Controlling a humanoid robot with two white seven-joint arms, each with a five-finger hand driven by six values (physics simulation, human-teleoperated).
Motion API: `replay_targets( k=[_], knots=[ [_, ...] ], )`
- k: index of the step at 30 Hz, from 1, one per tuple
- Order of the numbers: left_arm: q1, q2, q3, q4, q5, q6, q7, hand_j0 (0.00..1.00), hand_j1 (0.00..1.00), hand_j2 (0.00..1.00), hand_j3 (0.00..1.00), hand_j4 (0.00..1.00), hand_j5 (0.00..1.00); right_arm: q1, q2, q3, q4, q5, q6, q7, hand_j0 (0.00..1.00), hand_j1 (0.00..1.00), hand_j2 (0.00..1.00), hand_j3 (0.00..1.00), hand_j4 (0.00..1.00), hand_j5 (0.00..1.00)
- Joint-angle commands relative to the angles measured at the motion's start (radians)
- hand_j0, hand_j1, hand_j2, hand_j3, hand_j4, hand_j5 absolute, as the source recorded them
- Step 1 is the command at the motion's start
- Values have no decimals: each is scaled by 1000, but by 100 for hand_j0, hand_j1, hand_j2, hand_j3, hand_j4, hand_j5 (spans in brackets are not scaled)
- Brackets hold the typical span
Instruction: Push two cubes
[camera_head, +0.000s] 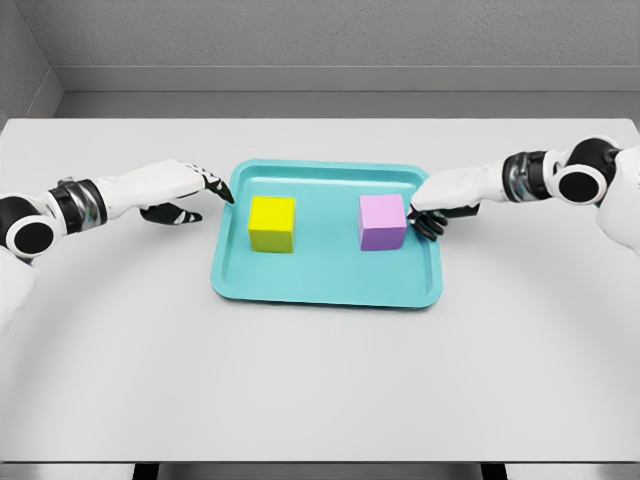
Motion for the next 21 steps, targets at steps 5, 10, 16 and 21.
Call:
replay_targets(
  k=[5, 10, 16, 21],
  knots=[
    [2, 11, 4, -9, 16, 3, 0, 66, 66, 66, 66, 66, 66, 0, 9, 4, 0, -5, 2, 0, 12, 12, 12, 12, 12, 12],
    [8, 23, 10, -41, 49, 3, 0, 64, 64, 64, 64, 64, 64, -2, 13, 5, -2, -5, 2, 0, 12, 12, 12, 12, 12, 12],
    [31, 49, 2, -95, 72, 3, 0, 63, 63, 63, 63, 63, 63, -6, 21, 5, -2, -5, 2, 0, 12, 12, 12, 12, 12, 12],
    [40, 42, 1, -95, 71, 3, 0, 63, 63, 63, 63, 63, 63, -9, 29, 11, -2, -5, 2, 0, 12, 12, 12, 12, 12, 12]
  ],
)
